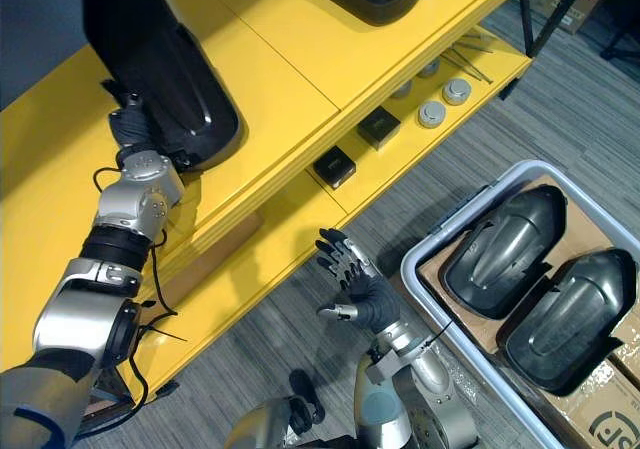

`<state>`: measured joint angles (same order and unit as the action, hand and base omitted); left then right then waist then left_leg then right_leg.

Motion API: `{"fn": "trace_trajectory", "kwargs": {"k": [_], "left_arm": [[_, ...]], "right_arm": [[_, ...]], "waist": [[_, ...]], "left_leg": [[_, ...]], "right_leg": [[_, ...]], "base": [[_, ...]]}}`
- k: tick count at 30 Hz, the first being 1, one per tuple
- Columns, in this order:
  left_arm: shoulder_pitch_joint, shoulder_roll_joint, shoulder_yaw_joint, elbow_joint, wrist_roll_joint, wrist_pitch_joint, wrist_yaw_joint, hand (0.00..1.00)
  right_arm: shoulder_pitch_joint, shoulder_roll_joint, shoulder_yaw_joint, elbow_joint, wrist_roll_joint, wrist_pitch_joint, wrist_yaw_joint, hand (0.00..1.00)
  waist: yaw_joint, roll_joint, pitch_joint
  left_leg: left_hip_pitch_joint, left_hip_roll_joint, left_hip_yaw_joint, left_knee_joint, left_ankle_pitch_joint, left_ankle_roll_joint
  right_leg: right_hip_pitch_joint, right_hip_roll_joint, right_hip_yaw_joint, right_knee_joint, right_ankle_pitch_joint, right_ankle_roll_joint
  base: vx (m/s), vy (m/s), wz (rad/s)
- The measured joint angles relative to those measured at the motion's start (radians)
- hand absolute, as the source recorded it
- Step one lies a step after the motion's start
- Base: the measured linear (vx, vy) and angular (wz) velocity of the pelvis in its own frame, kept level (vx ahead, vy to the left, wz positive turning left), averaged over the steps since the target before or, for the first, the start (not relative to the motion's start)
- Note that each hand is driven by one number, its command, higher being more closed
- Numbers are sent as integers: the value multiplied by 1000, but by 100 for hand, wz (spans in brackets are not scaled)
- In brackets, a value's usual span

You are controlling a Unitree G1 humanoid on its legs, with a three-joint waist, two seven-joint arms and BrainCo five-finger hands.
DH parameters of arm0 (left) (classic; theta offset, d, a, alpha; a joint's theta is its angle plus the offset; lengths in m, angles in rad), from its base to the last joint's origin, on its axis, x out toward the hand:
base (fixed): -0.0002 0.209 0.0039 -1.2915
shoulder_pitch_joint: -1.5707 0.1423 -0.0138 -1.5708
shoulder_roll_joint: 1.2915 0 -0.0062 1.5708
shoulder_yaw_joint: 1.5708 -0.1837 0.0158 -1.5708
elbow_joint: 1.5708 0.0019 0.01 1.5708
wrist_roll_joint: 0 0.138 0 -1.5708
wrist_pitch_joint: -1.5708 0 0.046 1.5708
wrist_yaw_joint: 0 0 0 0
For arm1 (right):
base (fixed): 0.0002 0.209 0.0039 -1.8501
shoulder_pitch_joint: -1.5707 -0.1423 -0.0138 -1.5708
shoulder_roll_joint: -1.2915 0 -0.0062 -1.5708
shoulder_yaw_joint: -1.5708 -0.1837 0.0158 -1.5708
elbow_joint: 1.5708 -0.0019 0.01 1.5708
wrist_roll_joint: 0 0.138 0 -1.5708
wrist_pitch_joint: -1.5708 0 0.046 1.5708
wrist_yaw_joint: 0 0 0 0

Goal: Walk over and take plastic housings, then place them on the shelf

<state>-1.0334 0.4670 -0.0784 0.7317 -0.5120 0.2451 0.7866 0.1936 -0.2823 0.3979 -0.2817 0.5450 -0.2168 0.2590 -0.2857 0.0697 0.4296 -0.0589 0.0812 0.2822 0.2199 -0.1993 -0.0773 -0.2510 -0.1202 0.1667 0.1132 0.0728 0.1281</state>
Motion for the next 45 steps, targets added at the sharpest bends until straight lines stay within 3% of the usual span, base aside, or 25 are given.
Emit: {"fn": "trace_trajectory", "kwargs": {"k": [12, 17, 22, 28, 32, 38, 45], "left_arm": [[-47, 7, 38, 38, -40, 24, 34, 0], [-67, 7, 38, 46, -38, 30, 64, 0], [-71, 7, 38, 47, -39, 38, 82, 0], [-73, 7, 38, 56, -39, 3, 145, 0], [-94, 14, 38, 53, -31, -72, 189, 0], [-128, 56, 35, -34, 14, -179, 200, 0], [-127, 57, 29, -65, 57, -225, 147, 0]], "right_arm": [[2, 6, 30, -22, 30, -4, -51, 0], [3, 6, 38, -22, 32, -5, -66, 0], [3, 7, 59, -22, 32, -5, -66, 0], [11, 10, 58, -21, 32, -23, -65, 0], [47, 18, 58, -21, 31, -52, -60, 0], [61, 34, 67, -14, 29, -87, -60, 0], [58, 52, 102, 30, 18, -90, -86, 0]], "waist": [[15, -1, 1], [19, -19, 11], [18, -20, 11], [18, -20, 11], [10, -20, 11], [1, -21, -1], [6, -24, -115]], "left_leg": [[-13, 4, 0, 16, 0, -1], [-14, 4, 0, 19, -1, -2], [-14, 5, 1, 21, -1, -2], [-13, 5, 0, 21, -1, -2], [-9, 5, -13, 20, -1, -2], [27, 6, -26, 7, -1, -2], [76, 9, -29, -30, 0, -2]], "right_leg": [[-12, 0, -3, 17, 4, 7], [-11, 0, -3, 19, 4, 7], [-11, 1, -3, 18, 5, 8], [-7, 1, -4, 15, 6, 9], [12, -3, -17, 0, 9, 10], [70, -4, -32, -36, 13, 9], [148, -5, -55, -124, 35, 7]], "base": [[5, 3, 1], [0, 0, 0], [0, 0, 0], [0, 0, 0], [10, 9, 9], [32, 18, 6], [47, 12, 2]]}}
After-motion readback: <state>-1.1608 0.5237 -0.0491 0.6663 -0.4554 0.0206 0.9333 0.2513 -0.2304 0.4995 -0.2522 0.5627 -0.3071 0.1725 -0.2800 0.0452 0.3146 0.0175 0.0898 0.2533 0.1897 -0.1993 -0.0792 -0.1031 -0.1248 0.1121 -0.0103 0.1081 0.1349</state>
